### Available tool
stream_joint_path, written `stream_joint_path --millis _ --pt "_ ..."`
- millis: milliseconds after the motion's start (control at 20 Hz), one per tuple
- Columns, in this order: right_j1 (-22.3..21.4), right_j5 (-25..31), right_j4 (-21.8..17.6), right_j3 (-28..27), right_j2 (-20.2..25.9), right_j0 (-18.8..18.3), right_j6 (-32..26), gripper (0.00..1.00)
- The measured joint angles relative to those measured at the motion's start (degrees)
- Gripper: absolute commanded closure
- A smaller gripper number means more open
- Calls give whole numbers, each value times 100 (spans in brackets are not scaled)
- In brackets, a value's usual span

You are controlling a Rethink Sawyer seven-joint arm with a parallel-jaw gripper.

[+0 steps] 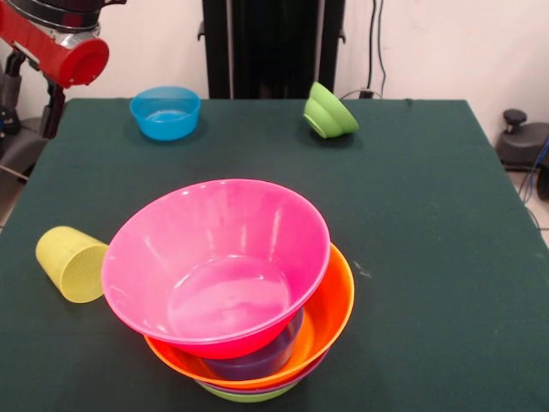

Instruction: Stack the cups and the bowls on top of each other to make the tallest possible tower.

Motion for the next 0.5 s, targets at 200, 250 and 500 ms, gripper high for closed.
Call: stream_joint_path --millis 200,250,500 --pt "5 -10 0 1 -42 74 0 0" --pt "6 -21 0 1 -45 84 0 0" --pt "8 -148 0 22 -46 96 0 0"
